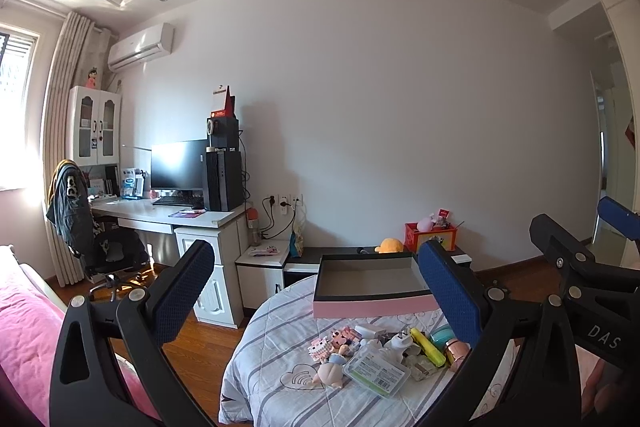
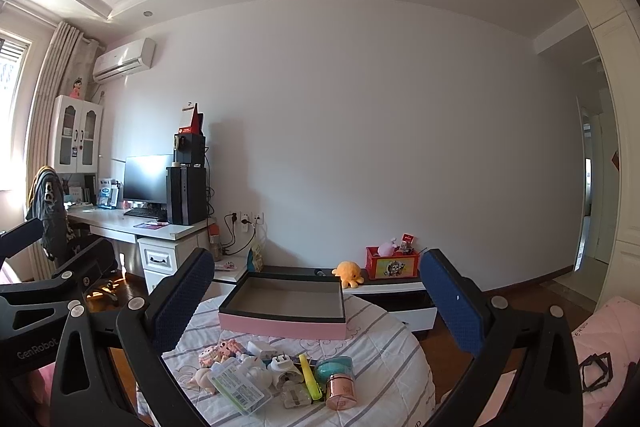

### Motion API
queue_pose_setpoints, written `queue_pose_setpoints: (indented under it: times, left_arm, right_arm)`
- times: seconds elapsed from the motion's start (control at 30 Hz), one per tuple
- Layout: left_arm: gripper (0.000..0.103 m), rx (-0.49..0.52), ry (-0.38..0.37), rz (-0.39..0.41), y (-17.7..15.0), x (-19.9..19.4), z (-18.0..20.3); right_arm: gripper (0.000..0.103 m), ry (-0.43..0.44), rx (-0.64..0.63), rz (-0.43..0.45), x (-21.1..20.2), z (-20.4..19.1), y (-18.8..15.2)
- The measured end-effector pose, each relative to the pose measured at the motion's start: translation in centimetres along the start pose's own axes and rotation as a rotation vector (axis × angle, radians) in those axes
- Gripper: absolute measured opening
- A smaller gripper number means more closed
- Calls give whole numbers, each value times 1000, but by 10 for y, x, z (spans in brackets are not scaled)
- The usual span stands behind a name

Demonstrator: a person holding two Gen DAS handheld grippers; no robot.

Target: Organize rigid objects

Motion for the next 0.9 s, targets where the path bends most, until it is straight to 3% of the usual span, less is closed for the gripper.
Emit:
queue_pose_setpoints:
  times: [0.9]
  left_arm:
    - [103,14,-19,-13,-12,18,9]
  right_arm:
    - [103,-1,3,0,7,3,-6]
Point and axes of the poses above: each gripper's, at about its wrist camera, not at the fingertips, and x roughly the way its jaws point, z to its right, y to its top, the point moved 1 cm from there along x, roughly the way its jaws point, and after that the axes turned 7 degrees about -x, right-handed, at the moved point
